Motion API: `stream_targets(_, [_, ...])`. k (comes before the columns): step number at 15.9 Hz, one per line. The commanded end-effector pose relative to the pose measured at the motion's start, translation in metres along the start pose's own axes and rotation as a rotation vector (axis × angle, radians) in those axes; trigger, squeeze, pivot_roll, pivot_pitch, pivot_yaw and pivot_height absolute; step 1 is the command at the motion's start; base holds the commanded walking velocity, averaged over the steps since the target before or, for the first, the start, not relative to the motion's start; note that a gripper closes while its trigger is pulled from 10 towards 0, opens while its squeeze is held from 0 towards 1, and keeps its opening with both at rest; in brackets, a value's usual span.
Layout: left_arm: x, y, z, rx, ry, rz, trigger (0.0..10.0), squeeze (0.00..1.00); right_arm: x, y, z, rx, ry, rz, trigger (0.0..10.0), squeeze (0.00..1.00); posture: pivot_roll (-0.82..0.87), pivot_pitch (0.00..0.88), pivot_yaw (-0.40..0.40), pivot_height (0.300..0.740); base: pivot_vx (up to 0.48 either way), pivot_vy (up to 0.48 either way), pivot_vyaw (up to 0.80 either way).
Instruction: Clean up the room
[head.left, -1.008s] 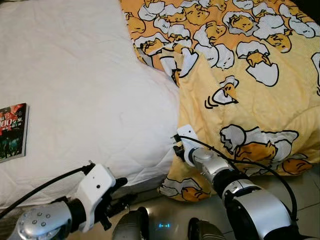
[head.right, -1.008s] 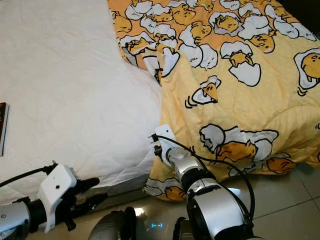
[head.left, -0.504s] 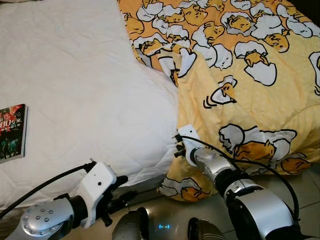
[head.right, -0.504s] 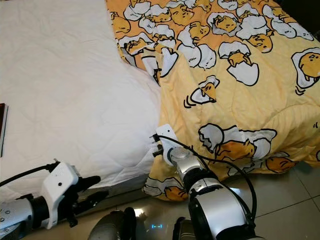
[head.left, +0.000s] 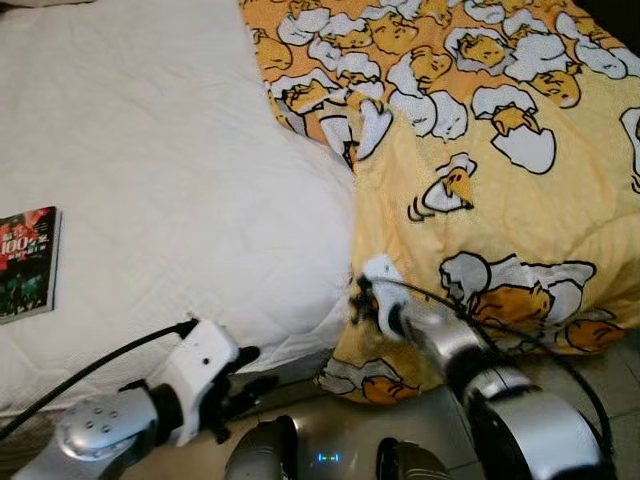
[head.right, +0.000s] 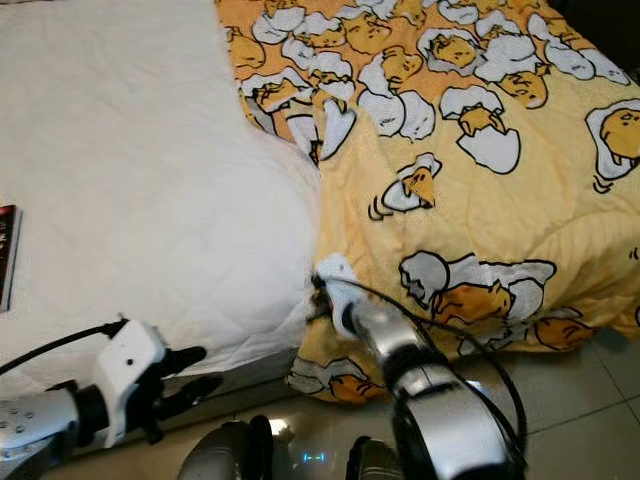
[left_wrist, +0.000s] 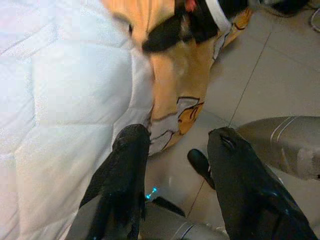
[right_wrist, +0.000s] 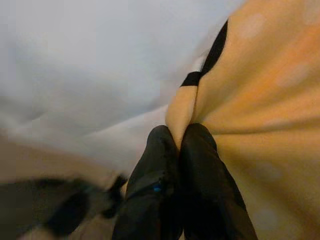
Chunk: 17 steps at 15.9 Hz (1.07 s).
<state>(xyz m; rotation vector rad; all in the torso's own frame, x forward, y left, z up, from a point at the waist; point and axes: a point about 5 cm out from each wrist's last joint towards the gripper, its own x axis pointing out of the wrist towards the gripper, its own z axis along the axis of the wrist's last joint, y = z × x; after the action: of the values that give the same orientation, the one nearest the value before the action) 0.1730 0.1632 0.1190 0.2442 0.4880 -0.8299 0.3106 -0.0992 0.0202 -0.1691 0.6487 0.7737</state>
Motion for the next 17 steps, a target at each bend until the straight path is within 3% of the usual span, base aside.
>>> stream_targets(1, [0.001, -0.002, -0.001, 0.005, 0.009, -0.001, 10.0, 0.00, -0.002, 0.010, -0.011, -0.030, 0.018, 0.139, 0.0, 0.00, 0.16, 0.155, 0.064, 0.740, 0.000, 0.000, 0.00])
stream_targets(3, [0.002, -0.002, 0.006, 0.013, -0.003, -0.020, 10.0, 0.00, -0.021, 0.017, -0.042, -0.097, 0.076, 0.332, 0.0, 0.00, 0.15, 0.149, 0.071, 0.740, 0.000, 0.000, 0.00])
stream_targets(6, [0.003, -0.002, 0.013, 0.025, -0.006, -0.059, 10.0, 0.00, -0.048, 0.030, -0.072, -0.138, 0.139, 0.509, 0.0, 0.00, 0.14, 0.143, 0.082, 0.740, 0.000, 0.000, 0.00])
stream_targets(9, [0.004, -0.003, 0.014, 0.031, -0.001, -0.080, 10.0, 0.00, -0.063, 0.048, -0.077, -0.114, 0.131, 0.636, 0.0, 0.00, 0.14, 0.134, 0.082, 0.740, 0.000, 0.000, 0.00])
stream_targets(12, [0.002, -0.004, 0.014, 0.034, 0.005, -0.082, 10.0, 0.00, -0.066, 0.060, -0.078, -0.116, 0.135, 0.678, 0.0, 0.00, 0.14, 0.130, 0.082, 0.740, 0.000, 0.000, 0.00])
stream_targets(13, [0.002, -0.004, 0.013, 0.035, 0.007, -0.082, 10.0, 0.00, -0.066, 0.061, -0.078, -0.124, 0.137, 0.675, 0.8, 0.00, 0.14, 0.126, 0.081, 0.740, 0.000, 0.000, 0.00])
stream_targets(14, [0.002, -0.005, 0.012, 0.037, 0.011, -0.082, 10.0, 0.00, -0.065, 0.062, -0.080, -0.133, 0.159, 0.658, 10.0, 0.00, 0.15, 0.125, 0.081, 0.740, 0.000, 0.000, 0.00])
stream_targets(17, [0.003, -0.006, 0.012, 0.036, 0.013, -0.082, 10.0, 0.00, -0.068, 0.059, -0.085, -0.093, 0.239, 0.636, 10.0, 0.00, 0.15, 0.120, 0.082, 0.740, 0.000, 0.000, 0.00])
